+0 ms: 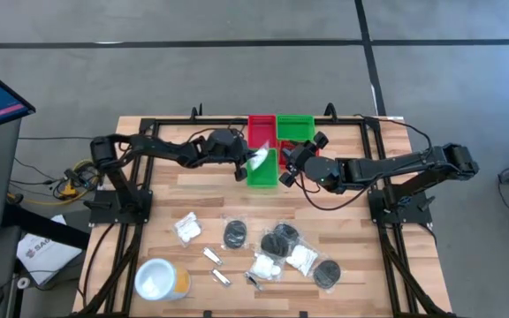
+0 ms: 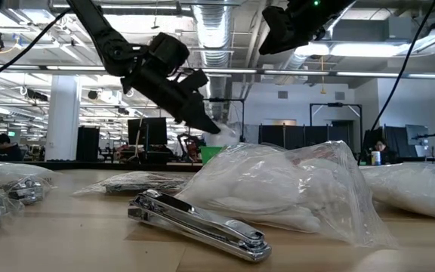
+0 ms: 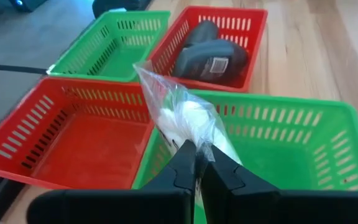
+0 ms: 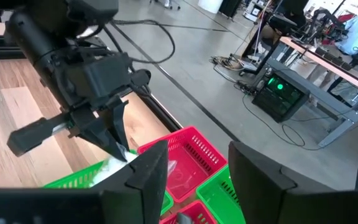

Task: Pick & Place Travel size toiletries
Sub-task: Put the white cotton pack into the left green bin

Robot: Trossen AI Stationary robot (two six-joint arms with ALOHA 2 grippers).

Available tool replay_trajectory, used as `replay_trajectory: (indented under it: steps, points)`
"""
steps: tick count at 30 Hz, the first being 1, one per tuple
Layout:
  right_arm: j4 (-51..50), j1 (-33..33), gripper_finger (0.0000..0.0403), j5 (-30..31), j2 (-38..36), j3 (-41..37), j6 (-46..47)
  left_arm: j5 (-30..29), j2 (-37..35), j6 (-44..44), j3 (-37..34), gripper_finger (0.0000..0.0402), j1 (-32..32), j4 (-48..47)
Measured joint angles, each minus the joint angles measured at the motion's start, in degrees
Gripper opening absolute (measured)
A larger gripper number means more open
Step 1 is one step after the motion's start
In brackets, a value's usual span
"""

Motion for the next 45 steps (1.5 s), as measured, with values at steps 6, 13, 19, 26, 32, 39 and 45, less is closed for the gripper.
replay_trajectory:
  steps: [6, 13, 19, 26, 32, 39, 45]
  points:
    - [0.0, 0.0, 0.0158, 0.0, 0.0, 0.0, 0.0, -0.4, 0.7, 0.0, 0.0, 0.0002, 0.0, 1.0]
    - [0.0, 0.0, 0.0154, 0.0, 0.0, 0.0, 0.0, -0.8, 0.7, 0.0, 0.0, 0.0003, 0.0, 1.1]
    - [0.0, 0.0, 0.0156, 0.0, 0.0, 0.0, 0.0, -3.9, 0.7, 0.0, 0.0, 0.0026, 0.0, 1.1]
    - [0.0, 0.0, 0.0156, 0.0, 0.0, 0.0, 0.0, -4.3, 0.7, -0.2, 0.0, 0.0087, 0.0, 1.1]
    - [0.0, 0.0, 0.0152, 0.0, 0.0, 0.0, 0.0, -6.9, 0.7, -2.0, 0.0, 0.0132, 0.0, 1.1]
    - [0.0, 0.0, 0.0155, 0.0, 0.0, 0.0, 0.0, -6.8, 0.3, -3.6, 0.0, 0.0165, 0.0, 1.8]
    - [-0.3, 0.0, 0.0151, 0.0, 0.0, 0.0, 0.0, -6.8, 0.3, -4.7, 0.0, 0.0177, 0.0, 1.8]
